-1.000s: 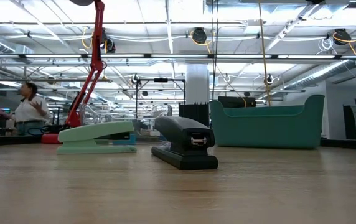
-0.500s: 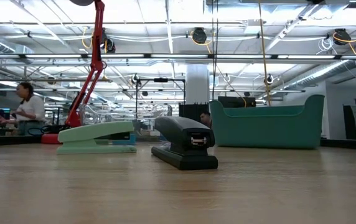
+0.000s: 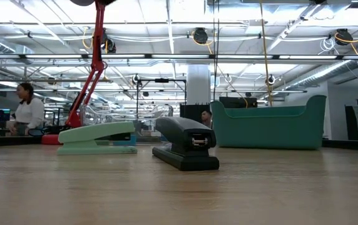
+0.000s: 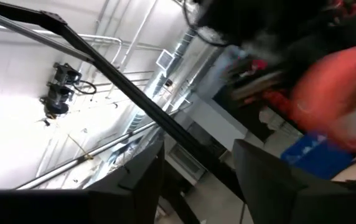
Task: Pick and place Stapler, Stapler remover, tape
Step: Put the orange tape into the transparent bin
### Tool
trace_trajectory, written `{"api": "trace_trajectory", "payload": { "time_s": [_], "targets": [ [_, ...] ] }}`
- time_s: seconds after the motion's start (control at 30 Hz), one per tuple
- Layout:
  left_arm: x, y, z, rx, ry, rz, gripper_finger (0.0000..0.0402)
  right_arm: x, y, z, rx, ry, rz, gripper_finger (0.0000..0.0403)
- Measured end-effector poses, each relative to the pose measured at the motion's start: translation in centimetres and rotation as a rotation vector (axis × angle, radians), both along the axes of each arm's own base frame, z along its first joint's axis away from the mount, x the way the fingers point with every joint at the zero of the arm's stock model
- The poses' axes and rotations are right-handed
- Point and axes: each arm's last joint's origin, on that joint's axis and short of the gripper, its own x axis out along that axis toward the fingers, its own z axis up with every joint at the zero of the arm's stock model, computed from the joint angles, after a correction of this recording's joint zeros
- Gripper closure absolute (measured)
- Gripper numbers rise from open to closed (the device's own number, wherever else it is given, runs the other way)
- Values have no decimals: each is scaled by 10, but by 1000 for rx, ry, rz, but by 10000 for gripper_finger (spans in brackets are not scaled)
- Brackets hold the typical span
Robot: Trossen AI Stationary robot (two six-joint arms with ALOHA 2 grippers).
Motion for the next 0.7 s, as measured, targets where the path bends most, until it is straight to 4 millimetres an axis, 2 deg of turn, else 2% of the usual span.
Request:
{"api": "trace_trajectory", "payload": {
  "time_s": [0.2,0.47,0.57,0.7],
  "targets": [
    [-14,44,-14,-41,196,190,366,-9,4,12,-7,-107,-3,214],
    [-16,121,-27,-161,246,240,366,-45,0,55,-98,-265,-67,218],
    [-21,152,-36,-209,262,268,366,-63,-6,70,-163,-251,-99,225],
    [-25,188,-54,-267,312,303,366,-86,-16,82,-261,-137,-154,235]
  ]
}}
